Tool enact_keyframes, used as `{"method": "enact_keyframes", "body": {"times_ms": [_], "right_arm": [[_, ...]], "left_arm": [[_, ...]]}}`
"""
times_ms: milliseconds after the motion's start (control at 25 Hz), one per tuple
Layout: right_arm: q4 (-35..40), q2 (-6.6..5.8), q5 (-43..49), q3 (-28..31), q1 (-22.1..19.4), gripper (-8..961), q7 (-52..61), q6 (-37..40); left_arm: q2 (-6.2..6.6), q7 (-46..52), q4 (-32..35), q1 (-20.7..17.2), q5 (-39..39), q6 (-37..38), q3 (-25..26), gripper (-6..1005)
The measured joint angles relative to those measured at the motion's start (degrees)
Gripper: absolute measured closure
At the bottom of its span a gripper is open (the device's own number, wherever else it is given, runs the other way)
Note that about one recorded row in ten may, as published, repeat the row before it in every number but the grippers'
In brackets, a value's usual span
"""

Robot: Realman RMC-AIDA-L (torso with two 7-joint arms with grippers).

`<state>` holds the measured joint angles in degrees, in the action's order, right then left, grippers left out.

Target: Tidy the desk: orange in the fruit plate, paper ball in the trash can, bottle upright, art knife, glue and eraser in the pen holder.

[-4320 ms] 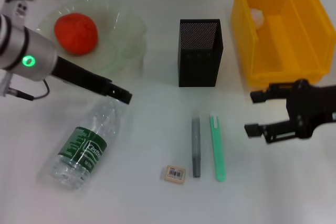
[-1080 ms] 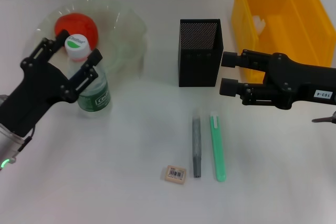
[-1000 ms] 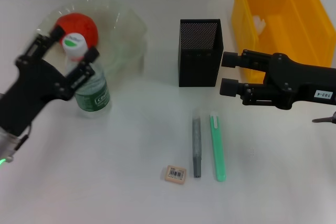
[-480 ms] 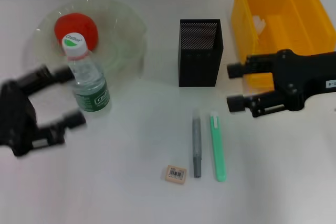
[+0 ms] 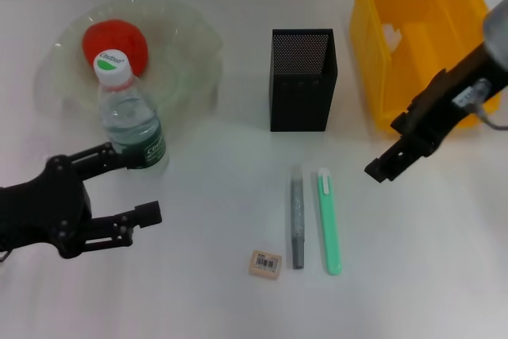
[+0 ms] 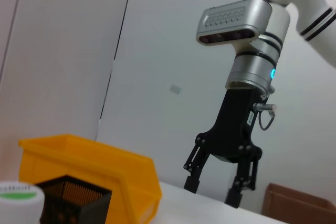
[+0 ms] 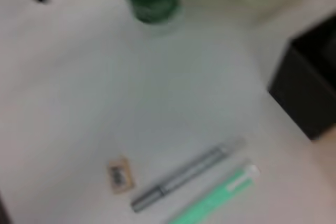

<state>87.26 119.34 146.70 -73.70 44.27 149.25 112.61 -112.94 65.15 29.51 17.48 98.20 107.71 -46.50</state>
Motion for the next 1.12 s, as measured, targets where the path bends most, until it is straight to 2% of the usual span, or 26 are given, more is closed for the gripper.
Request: {"method": "enact_keyframes", "body": {"times_ms": [120,160,240,280,320,360,520,840,1120], "right_arm": [[-4.07,0.05,1.97,-4.96,0.89,150,4.88,-5.15],[-4.07,0.05,1.97,-4.96,0.89,150,4.88,-5.15],[-8.83,0.11,2.47,-8.72,1.6,151,7.54,-10.45],[-8.83,0.11,2.47,-8.72,1.6,151,7.54,-10.45],[-12.26,0.14,2.52,-11.22,2.0,152,8.62,-13.52],[-12.26,0.14,2.52,-11.22,2.0,152,8.62,-13.52],[-18.96,0.3,2.46,-15.62,2.09,153,10.05,-21.8],[-22.65,0.5,2.05,-21.63,1.82,156,11.76,-30.06],[-24.61,0.55,1.44,-23.74,1.84,158,11.81,-33.65]], "left_arm": [[-0.81,2.48,0.01,0.45,1.68,-3.29,-0.12,155],[-0.81,2.48,0.01,0.45,1.68,-3.29,-0.12,155],[-1.39,3.22,0.03,1.12,3.35,-5.04,-0.2,155],[-1.57,3.24,0.04,1.3,3.94,-5.43,-0.14,155],[-1.57,3.24,0.04,1.3,3.94,-5.43,-0.14,155],[-1.71,3.25,0.05,1.43,4.19,-5.73,-0.15,155],[-1.99,3.31,0.09,1.75,4.61,-6.49,-0.36,155],[-2.03,3.88,0.11,1.77,4.63,-7.03,0.02,155],[-2.25,4.06,0.11,1.89,4.63,-7.25,0.0,155]]}}
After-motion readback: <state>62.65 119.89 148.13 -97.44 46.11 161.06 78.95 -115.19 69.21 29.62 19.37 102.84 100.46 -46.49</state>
